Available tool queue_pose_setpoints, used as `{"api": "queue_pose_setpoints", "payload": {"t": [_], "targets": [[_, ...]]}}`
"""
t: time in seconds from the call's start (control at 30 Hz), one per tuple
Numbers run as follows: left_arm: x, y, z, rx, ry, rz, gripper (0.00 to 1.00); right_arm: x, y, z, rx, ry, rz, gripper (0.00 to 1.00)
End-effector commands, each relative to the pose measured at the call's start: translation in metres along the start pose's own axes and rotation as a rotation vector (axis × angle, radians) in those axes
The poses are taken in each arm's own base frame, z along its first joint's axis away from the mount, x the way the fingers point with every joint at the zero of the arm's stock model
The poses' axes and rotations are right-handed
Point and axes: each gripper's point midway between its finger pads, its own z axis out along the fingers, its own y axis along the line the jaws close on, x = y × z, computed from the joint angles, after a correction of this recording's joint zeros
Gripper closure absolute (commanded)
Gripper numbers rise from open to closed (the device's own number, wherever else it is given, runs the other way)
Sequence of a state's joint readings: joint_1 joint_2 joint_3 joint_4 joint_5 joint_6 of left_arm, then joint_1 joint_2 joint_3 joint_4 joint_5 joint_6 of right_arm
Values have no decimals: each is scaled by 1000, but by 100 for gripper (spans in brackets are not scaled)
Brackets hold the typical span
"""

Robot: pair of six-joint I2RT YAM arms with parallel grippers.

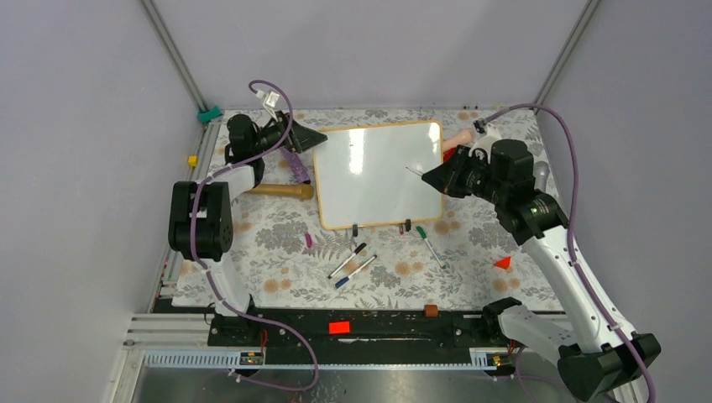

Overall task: Write a sentence on the whiteboard
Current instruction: Hold the whiteboard at the center of the board.

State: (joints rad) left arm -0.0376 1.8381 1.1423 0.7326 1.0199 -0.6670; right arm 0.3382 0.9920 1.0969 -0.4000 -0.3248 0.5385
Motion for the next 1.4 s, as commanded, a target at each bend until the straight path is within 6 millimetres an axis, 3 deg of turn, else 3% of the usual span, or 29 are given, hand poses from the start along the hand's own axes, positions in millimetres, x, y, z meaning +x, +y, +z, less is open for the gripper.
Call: {"api": "queue_pose_setpoints", "payload": {"t": [0.0, 0.27, 0.53, 0.67, 0.8, 1.13, 1.37], "targets": [[-21, -30, -7, 215, -35, 25, 17, -14, 13, 7, -4, -30, -55, 100], [-18, -30, -8, 302, -11, -59, 25, -12, 29, 28, 2, 15, -108, 100], [-15, -27, -9, 283, -33, -80, 45, -13, 43, 46, 2, 31, -143, 100], [-12, -30, -12, 278, -43, -31, 35, -13, 49, 55, -3, 44, -160, 100], [-12, -33, -12, 282, -39, -8, 36, -13, 57, 62, -7, 63, -183, 100], [-9, -31, -11, 282, -42, 23, 53, -1, 63, 83, 28, 85, -231, 100], [-7, -30, -10, 288, -32, 36, 61, -11, 76, 104, 112, 3, -268, 100]]}}
